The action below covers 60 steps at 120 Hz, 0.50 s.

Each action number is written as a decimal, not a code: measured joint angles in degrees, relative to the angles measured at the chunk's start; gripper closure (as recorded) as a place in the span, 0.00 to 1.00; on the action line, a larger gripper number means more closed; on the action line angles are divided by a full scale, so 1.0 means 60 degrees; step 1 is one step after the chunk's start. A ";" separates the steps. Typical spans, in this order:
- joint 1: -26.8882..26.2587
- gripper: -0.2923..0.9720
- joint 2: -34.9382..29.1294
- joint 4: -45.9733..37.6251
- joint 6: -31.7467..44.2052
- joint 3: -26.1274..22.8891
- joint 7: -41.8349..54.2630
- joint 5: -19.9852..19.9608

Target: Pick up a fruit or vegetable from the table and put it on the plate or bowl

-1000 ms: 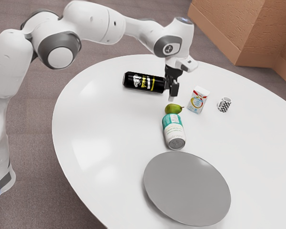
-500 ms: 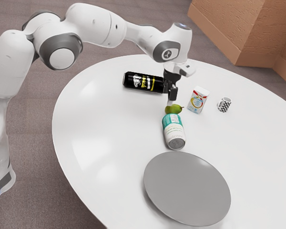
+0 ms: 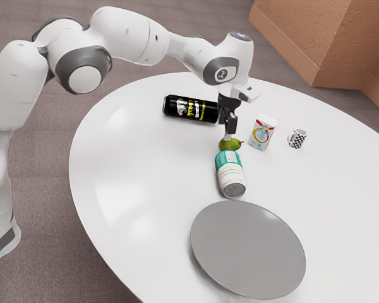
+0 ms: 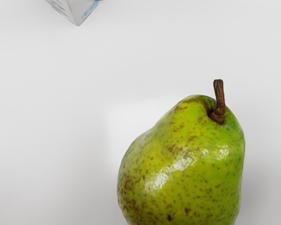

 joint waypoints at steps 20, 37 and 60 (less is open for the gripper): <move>-0.0049 0.23 0.0025 0.0020 0.0105 0.0000 0.0003 -0.0019; -0.0087 0.23 0.0050 0.0011 0.0212 -0.0013 0.0005 -0.0047; -0.0100 0.23 0.0230 0.0010 0.0334 -0.0059 0.0006 -0.0149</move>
